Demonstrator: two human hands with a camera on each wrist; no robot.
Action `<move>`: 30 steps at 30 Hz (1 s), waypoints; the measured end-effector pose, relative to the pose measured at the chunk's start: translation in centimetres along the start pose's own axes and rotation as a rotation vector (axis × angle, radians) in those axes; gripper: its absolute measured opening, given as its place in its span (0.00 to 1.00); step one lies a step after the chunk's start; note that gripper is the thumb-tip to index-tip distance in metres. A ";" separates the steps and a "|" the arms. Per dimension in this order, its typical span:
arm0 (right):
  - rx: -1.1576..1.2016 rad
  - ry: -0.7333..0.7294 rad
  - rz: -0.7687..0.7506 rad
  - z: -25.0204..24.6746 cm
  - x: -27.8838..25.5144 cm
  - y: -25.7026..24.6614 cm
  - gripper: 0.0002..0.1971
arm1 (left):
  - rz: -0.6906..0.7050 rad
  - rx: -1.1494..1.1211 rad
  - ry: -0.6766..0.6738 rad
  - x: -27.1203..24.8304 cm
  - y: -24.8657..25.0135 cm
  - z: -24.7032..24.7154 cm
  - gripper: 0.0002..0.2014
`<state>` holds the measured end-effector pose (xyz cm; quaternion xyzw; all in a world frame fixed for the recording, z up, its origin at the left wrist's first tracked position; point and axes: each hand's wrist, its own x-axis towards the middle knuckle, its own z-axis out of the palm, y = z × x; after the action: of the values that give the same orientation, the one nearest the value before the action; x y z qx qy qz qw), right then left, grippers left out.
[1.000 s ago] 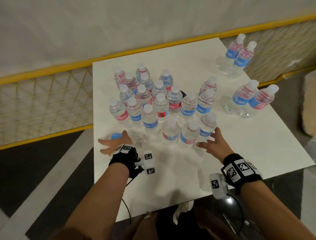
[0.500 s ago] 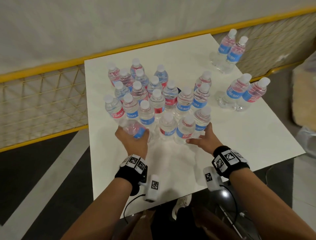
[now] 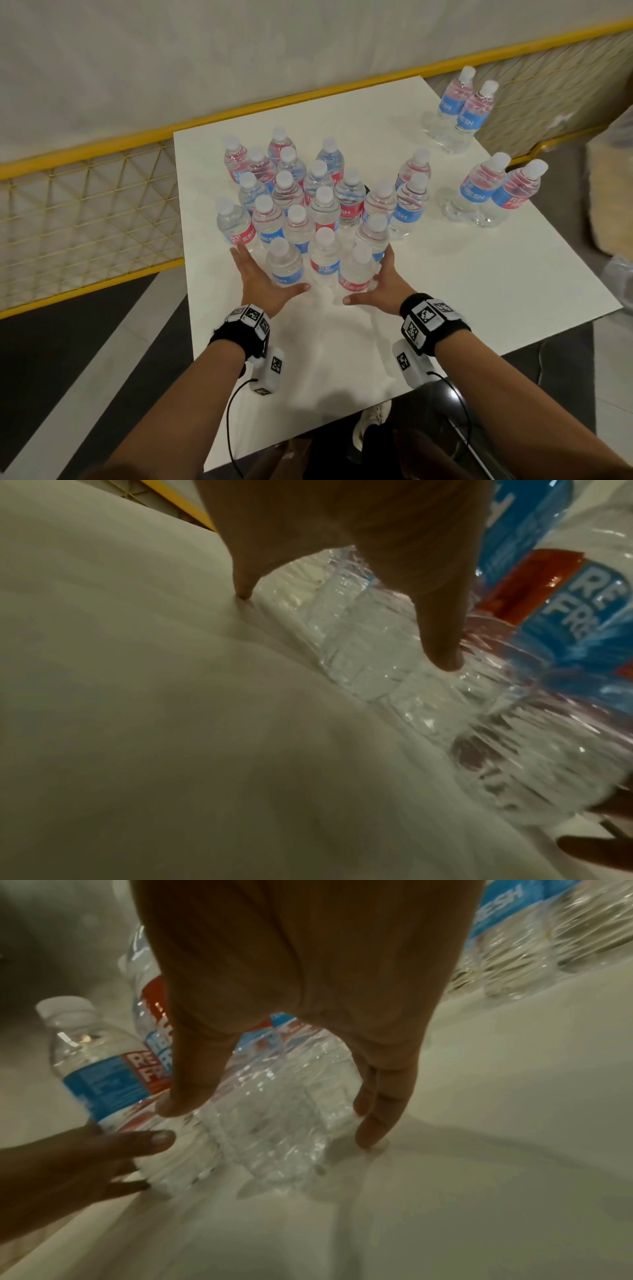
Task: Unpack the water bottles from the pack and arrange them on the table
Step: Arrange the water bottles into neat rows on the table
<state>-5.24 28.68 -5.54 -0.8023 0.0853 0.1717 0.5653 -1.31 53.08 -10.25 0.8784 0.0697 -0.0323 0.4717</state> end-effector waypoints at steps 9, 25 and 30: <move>-0.051 0.077 -0.011 4.5 2.1 -0.7 0.76 | 0.134 -0.067 0.001 5.8 -3.3 -2.0 0.78; 0.117 0.262 0.118 10.4 3.0 -3.5 0.74 | 0.099 0.196 -0.210 15.5 -7.0 -3.1 0.72; 0.089 0.239 0.154 10.3 2.8 -3.7 0.74 | 0.120 0.260 -0.200 15.8 -7.7 -2.9 0.69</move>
<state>-3.25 39.77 -6.40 -0.7822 0.2207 0.1140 0.5713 13.08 61.16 -16.88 0.9271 -0.0348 -0.1001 0.3596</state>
